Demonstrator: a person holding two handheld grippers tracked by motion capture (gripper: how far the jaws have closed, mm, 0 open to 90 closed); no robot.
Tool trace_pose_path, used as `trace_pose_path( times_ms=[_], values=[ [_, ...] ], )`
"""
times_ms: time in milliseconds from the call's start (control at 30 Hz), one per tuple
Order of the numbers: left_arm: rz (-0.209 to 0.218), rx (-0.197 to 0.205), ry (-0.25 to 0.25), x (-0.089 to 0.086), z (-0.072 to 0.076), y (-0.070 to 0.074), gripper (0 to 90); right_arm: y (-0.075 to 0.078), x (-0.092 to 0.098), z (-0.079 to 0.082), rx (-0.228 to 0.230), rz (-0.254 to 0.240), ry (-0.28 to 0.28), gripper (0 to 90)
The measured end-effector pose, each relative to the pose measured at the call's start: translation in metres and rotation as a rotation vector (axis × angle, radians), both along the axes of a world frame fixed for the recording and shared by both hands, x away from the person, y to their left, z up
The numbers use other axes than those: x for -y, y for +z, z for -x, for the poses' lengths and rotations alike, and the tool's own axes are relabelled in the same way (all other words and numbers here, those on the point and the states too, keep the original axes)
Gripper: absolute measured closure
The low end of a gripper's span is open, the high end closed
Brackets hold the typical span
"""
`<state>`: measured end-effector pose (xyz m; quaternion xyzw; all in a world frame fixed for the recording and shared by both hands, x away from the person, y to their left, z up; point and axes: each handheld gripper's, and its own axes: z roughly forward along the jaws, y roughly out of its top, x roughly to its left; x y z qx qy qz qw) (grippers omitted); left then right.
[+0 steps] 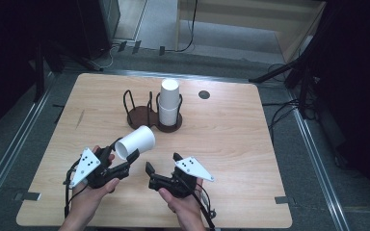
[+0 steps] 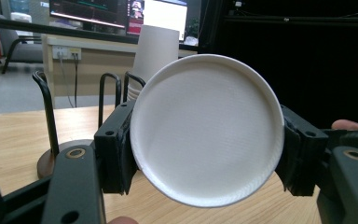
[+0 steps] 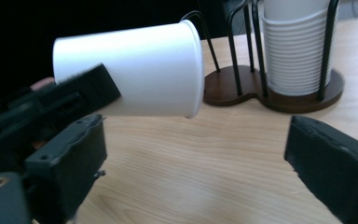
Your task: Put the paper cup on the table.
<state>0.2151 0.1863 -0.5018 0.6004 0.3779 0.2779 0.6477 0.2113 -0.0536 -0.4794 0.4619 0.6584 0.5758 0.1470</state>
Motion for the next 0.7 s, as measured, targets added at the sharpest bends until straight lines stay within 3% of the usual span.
trace_pose_path(
  times_ms=[100, 200, 233, 267, 300, 433, 467, 633, 700],
  values=[
    [0.0, 0.001, 0.0, 0.001, 0.0, -0.001, 33.8, 0.003, -0.004, -0.003, -0.079, -0.101, -0.037, 1.9],
    [-0.004, 0.004, 0.0, 0.002, 0.0, -0.002, 33.8, 0.005, -0.004, -0.005, -0.119, -0.175, -0.076, 0.0],
    [-0.004, 0.004, 0.0, 0.002, 0.0, -0.002, 33.8, 0.005, -0.004, -0.005, -0.119, -0.175, -0.076, 0.0],
    [-0.002, 0.003, 0.0, 0.002, 0.0, -0.002, 33.8, 0.005, -0.004, -0.007, -0.158, -0.234, -0.092, 0.0],
    [-0.006, 0.004, -0.003, 0.003, 0.001, -0.003, 33.8, 0.005, -0.004, -0.008, -0.176, -0.258, -0.101, 0.0],
    [-0.002, 0.006, -0.007, 0.003, 0.001, -0.003, 33.8, 0.003, -0.003, -0.012, -0.216, -0.313, -0.115, 0.0],
    [-0.002, 0.008, -0.007, 0.004, 0.001, -0.002, 33.8, 0.002, -0.003, -0.014, -0.238, -0.351, -0.125, 0.0],
    [-0.001, 0.009, -0.009, 0.005, 0.002, -0.002, 33.9, 0.001, -0.004, -0.017, -0.284, -0.411, -0.136, 0.0],
    [-0.007, 0.012, -0.014, 0.007, 0.002, -0.002, 33.9, 0.0, -0.005, -0.019, -0.328, -0.457, -0.147, 0.0]
  ],
)
